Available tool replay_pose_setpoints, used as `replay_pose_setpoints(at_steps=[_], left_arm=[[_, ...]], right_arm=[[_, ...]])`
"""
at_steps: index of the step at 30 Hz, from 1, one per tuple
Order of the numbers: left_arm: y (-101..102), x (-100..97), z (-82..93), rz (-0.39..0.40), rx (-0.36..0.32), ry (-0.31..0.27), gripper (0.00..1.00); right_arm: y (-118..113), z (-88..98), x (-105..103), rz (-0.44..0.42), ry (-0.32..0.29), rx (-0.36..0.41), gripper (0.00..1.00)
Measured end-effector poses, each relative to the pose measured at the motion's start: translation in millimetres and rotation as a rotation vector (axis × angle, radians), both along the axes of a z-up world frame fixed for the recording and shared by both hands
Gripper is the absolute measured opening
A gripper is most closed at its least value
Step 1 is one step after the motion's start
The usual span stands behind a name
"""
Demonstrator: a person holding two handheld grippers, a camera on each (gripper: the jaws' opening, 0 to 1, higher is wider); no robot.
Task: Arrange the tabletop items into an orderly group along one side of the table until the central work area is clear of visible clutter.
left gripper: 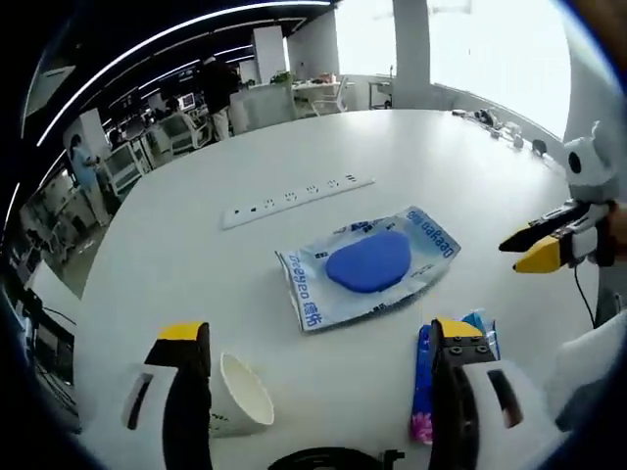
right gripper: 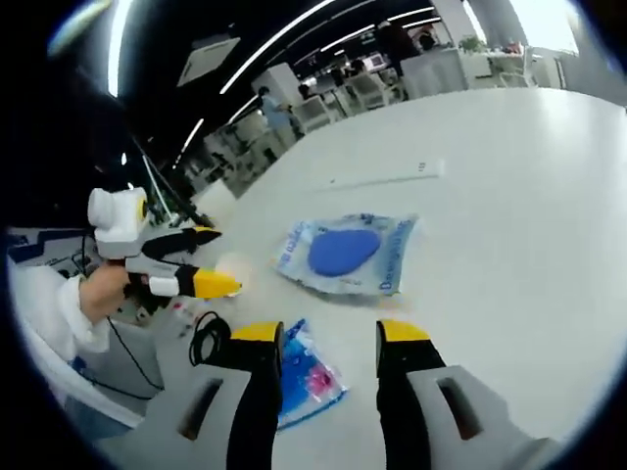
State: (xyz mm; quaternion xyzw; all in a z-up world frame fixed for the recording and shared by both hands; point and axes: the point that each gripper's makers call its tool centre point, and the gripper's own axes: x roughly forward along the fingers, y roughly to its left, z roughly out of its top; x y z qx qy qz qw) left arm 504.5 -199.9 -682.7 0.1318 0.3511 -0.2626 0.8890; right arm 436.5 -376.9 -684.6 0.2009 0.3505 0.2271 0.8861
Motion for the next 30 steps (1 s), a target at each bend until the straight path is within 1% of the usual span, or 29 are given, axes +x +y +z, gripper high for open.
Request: replay_pose_setpoints(at_steps=[4,8,11,14,19,22,25,30], left_arm=[[6,-18.5,4.6,0.025,-0.029,0.006,0.92],[7,-33.9,10.7,0.047,-0.067,0.005,0.90],[9,-45.0,11.2,0.075,-0.091,0.004,0.90],[10,-56.8,7.6,0.087,-0.099,0.018,0.90],[14,-58.5,8.0,0.107,-0.102,0.024,0.90],[12,-56.6,13.3,0.110,-0.110,0.012,0.90],[8,-56.7,15.0,0.107,-0.118,-0.001,0.89],[0,-64.2,8.1,0.093,-0.115,0.020,0.89]], right_arm=[[-3,1.7,-9,0.006,0.006,-0.003,0.37],[-6,1.9,-18,-0.005,0.015,0.015,0.37],[-8,-3.0,-24,-0.001,0.031,0.012,0.37],[-12,-2.4,-26,-0.009,0.031,0.017,0.37],[-17,-0.9,-26,-0.013,0.023,0.014,0.37],[-21,0.6,-25,-0.028,0.017,0.022,0.37],[-22,-1.0,-29,-0.033,0.022,0.030,0.36],[-22,-10.1,-37,-0.039,0.045,0.035,0.36]])
